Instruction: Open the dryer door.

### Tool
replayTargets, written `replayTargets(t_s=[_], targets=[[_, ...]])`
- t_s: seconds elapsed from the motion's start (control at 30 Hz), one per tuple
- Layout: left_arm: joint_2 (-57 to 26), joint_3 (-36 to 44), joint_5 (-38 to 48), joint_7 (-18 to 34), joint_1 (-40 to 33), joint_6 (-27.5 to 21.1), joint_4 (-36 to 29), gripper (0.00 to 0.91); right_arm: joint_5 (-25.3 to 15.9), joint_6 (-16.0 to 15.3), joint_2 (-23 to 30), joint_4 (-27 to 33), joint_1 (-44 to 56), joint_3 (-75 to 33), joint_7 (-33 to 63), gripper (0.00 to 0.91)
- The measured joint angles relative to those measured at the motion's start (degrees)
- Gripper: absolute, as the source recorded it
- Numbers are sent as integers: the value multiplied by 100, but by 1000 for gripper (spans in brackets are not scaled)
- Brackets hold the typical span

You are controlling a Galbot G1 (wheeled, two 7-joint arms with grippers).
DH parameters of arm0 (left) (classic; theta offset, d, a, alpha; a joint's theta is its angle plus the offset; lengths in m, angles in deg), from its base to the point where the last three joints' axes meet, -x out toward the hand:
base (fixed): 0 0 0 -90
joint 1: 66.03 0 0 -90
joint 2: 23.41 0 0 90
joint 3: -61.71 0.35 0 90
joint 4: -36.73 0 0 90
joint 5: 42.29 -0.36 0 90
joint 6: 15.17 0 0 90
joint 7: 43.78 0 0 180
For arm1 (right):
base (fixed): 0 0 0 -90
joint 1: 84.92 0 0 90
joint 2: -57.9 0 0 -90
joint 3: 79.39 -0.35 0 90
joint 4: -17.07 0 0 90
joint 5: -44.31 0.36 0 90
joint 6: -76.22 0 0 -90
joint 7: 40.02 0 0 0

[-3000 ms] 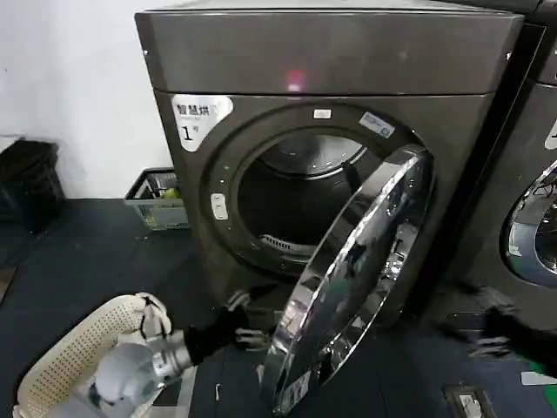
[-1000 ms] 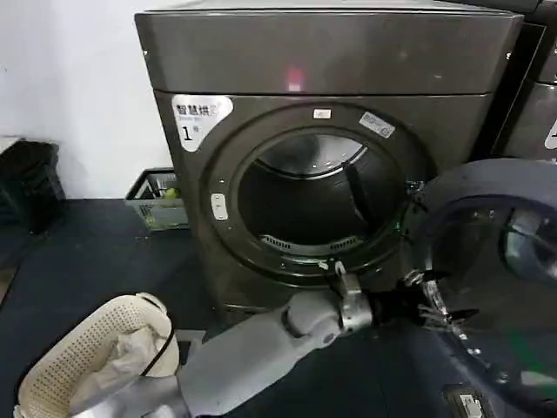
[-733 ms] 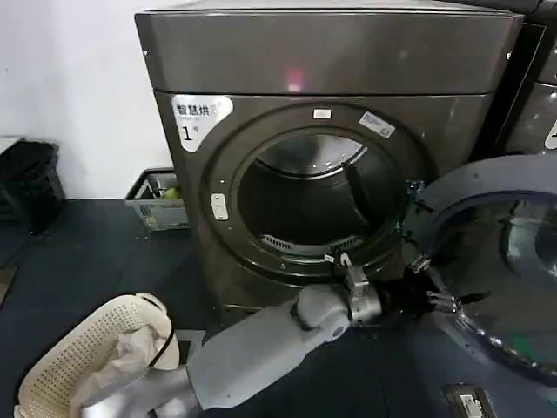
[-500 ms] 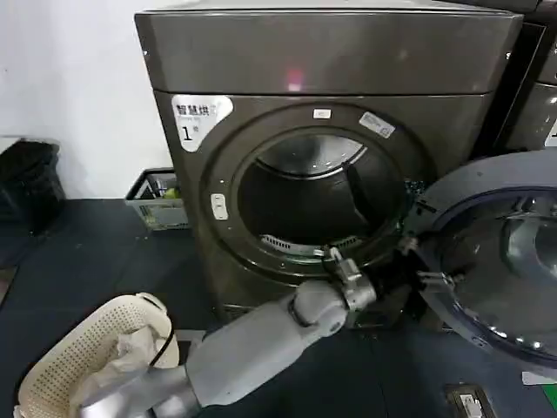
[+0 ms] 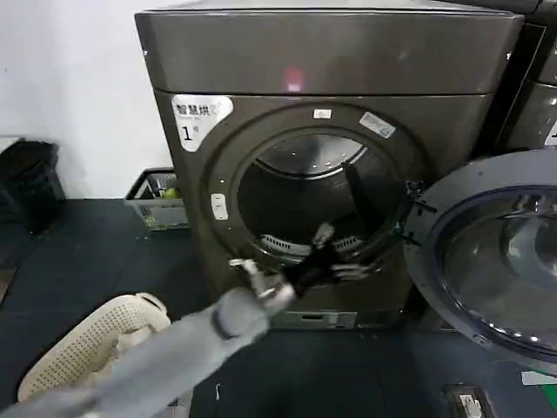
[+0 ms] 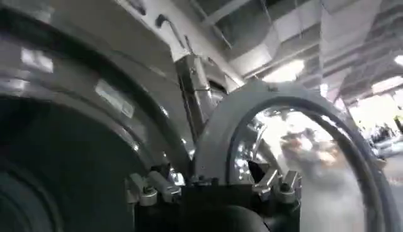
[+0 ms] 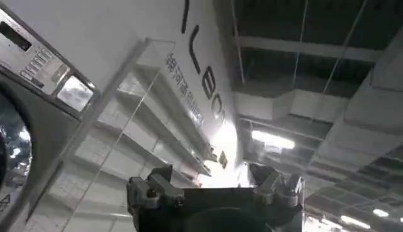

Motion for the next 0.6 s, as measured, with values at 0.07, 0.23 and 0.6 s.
replayTargets(t_s=[0.07, 0.23, 0.6], targets=[[-515, 0, -74, 25, -32, -116, -228, 907, -46, 7, -27, 11, -19, -36, -2, 907], [-1811, 119, -43, -60, -156, -394, -623, 907, -323, 41, -140, 59, -67, -187, 16, 907], [-4030, 392, -1186, -817, -460, -1194, -565, 907, -625, 82, -338, 219, -244, -174, 44, 907]])
